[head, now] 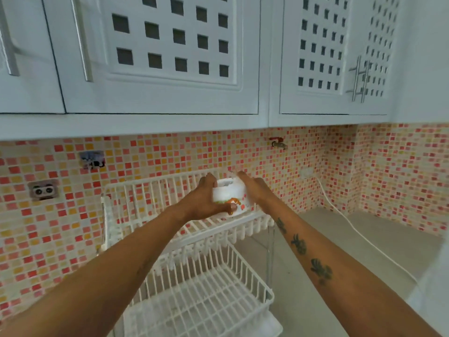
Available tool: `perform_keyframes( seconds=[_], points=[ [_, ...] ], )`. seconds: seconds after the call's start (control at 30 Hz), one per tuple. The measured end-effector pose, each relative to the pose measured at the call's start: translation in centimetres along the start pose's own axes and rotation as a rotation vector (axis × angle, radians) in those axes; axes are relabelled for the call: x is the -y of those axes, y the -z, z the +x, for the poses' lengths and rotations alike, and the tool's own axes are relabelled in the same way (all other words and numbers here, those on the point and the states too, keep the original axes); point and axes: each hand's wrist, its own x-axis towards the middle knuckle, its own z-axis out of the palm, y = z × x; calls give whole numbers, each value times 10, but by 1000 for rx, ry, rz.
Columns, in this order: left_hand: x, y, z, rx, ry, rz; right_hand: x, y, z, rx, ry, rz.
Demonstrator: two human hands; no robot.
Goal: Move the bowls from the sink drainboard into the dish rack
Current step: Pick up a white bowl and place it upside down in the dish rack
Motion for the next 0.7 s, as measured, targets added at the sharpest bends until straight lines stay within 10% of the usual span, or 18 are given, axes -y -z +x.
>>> perform_keyframes(
  seconds=[0.7],
  points=[
    [2, -36, 5, 34, 53, 208, -20, 1, 37, 146, -49, -194]
  ],
)
